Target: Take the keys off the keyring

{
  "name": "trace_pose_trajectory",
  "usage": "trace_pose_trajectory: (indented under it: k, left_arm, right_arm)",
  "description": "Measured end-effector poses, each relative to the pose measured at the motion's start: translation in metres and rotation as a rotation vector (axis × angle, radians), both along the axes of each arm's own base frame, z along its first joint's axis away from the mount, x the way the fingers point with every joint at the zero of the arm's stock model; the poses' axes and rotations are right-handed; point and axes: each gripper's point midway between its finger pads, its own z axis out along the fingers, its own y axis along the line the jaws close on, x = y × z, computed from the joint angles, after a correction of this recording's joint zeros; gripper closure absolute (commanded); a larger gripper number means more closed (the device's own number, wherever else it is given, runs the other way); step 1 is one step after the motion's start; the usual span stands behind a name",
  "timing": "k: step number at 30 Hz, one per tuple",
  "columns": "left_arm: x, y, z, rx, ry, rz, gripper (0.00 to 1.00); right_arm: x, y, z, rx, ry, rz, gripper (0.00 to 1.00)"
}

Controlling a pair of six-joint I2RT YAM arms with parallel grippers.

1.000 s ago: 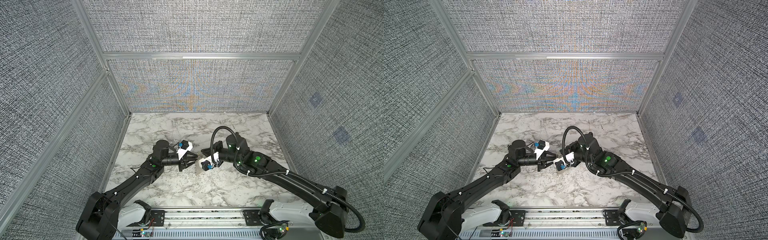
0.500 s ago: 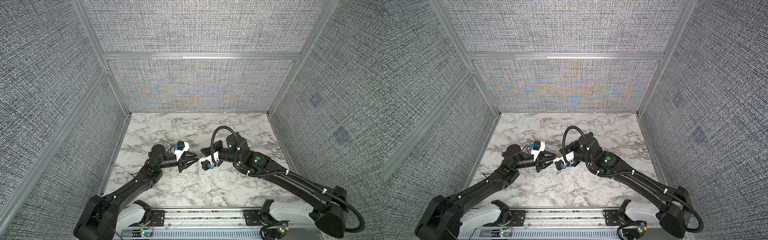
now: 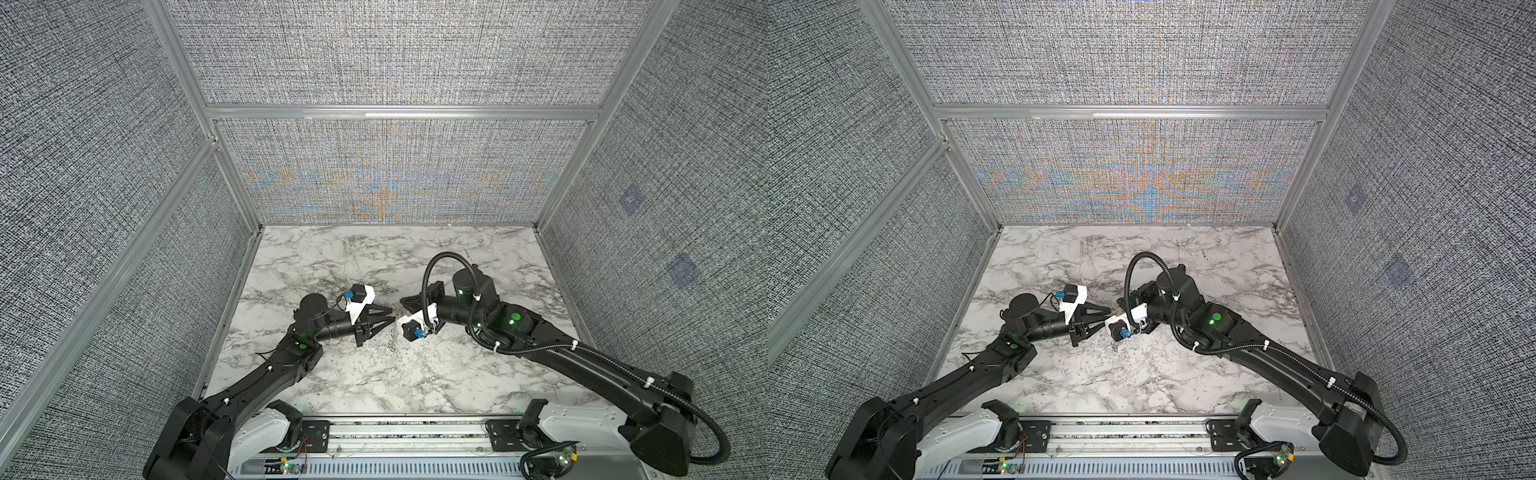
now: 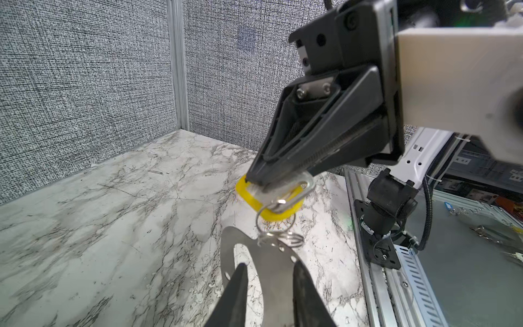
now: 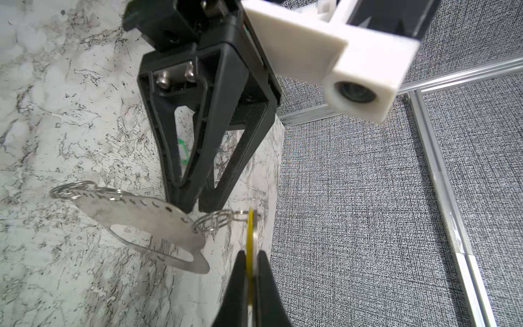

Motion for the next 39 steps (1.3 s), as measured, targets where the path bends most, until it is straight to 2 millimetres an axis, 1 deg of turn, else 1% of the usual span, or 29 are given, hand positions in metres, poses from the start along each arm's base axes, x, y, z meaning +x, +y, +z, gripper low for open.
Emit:
trace_pose_trajectory:
  k: [10,16,20,24,29,34,39]
  left_arm:
    - [0.0,0.003,0.006,-0.029,-0.022,0.027,0.65]
    - [-0.001,0.004,0.008,-0.049,-0.024,0.026,0.63]
    - [-0.002,0.003,0.01,-0.05,-0.028,0.02,0.63]
    - [-0.002,0.001,0.014,-0.048,-0.042,0.003,0.63]
    - [0.0,0.001,0.017,-0.024,-0.046,0.006,0.62]
    - [0.006,0.009,0.018,0.009,-0.058,0.088,0.62]
    - [0.013,0.016,0.02,0.062,-0.088,0.157,0.62]
  right_arm:
    - [-0.003,0.001,0.003,0.014,0.005,0.014,1.0]
    - [-0.002,0.002,0.002,0.019,-0.004,0.014,1.0]
    - [-0.002,0.003,0.002,0.015,-0.028,0.022,1.0]
    - [-0.001,0.002,-0.004,-0.003,-0.056,0.031,1.0]
    - [0.004,0.002,0.0,0.009,-0.105,0.04,1.0]
    - [0.011,0.0,0.006,0.012,-0.157,0.039,1.0]
    - [0.013,0.002,0.004,0.002,-0.191,0.053,1.0]
